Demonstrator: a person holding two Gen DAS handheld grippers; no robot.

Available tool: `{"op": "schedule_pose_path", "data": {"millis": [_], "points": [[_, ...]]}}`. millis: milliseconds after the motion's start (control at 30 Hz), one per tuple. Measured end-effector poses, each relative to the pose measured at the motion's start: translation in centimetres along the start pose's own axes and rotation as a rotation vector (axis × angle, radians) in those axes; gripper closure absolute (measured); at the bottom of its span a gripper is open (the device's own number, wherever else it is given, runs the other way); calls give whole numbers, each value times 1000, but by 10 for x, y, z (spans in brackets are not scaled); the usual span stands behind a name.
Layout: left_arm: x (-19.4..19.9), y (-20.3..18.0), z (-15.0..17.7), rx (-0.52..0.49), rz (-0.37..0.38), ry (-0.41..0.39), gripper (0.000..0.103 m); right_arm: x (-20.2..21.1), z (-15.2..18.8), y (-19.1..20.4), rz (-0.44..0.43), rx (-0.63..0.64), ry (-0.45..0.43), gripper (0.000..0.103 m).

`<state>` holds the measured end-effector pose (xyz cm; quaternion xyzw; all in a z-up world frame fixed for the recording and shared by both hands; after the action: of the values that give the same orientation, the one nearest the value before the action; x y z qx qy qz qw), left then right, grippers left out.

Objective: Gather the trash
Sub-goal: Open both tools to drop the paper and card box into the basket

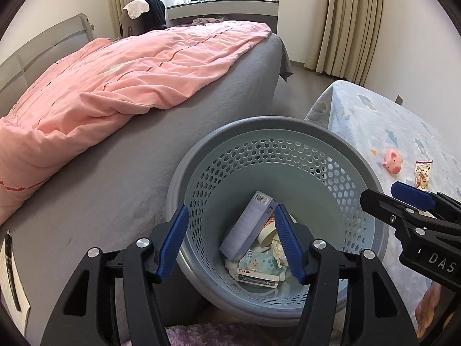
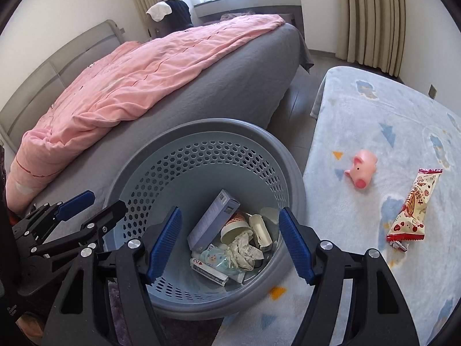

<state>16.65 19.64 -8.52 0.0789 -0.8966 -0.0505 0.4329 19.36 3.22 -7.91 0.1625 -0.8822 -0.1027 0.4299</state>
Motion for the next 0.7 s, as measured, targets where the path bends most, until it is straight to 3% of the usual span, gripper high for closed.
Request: {"op": "schedule_pose_path", "data": {"millis": [700], "points": [[26, -3, 4, 5, -4, -11, 38, 25, 7, -5, 1, -24, -19, 31]]}}
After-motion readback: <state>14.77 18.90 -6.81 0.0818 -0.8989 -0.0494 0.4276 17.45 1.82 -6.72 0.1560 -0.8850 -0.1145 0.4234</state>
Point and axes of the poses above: each gripper's, at about its wrist camera, not at the fingertips, and x roughly against the way its jaws point, y to its left, z to its underside, the point moved 8 cm from there along -x, roughly the way its jaws point, and after that the axes turned 10 degrees about -z, right-handed, at the moved point
